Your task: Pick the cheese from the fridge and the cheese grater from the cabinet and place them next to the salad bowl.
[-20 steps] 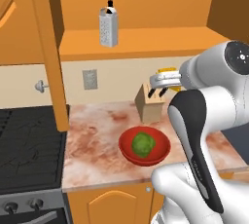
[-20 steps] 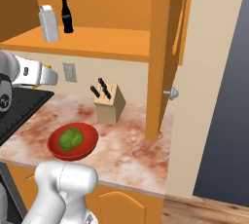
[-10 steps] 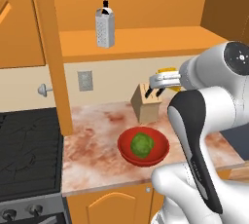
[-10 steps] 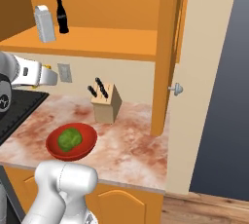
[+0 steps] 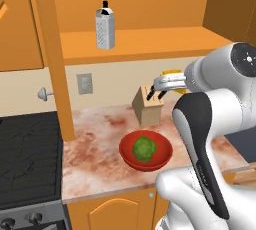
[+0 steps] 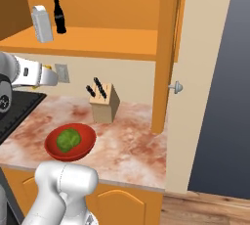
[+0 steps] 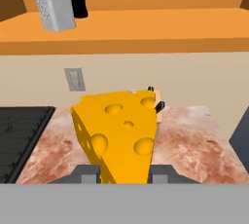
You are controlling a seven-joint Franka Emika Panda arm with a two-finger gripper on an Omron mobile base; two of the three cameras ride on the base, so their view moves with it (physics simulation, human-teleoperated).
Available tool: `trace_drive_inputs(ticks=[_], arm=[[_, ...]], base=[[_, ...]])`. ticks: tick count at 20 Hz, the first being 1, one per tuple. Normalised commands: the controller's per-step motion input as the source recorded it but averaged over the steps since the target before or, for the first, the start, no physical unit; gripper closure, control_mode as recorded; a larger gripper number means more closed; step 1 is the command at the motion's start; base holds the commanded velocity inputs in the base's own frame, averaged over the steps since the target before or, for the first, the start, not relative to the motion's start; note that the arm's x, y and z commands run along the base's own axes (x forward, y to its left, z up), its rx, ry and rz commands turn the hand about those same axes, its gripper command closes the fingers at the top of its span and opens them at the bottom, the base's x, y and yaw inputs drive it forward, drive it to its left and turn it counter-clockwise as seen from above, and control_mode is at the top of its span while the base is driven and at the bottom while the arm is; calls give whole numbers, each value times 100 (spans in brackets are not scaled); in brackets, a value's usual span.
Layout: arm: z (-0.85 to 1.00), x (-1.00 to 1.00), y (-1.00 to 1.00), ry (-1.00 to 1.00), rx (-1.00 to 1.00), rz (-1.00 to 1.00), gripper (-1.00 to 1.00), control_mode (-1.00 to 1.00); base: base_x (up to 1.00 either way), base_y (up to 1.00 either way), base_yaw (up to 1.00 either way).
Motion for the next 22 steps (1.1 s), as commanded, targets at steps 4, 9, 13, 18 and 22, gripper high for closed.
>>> trace_drive_inputs(ticks=[4, 9, 13, 18, 22], arm=[[-15, 0, -1, 8, 0, -4, 100, -100], [-31, -5, -35, 13, 0, 0, 100, -100], [-40, 0, -48, 13, 0, 0, 100, -100], [-50, 0, -36, 1, -4, 0, 100, -100], [-46, 0, -33, 0, -2, 0, 100, -100]], base=[[0, 0, 0], [0, 0, 0], [0, 0, 0], [0, 0, 0], [0, 0, 0]])
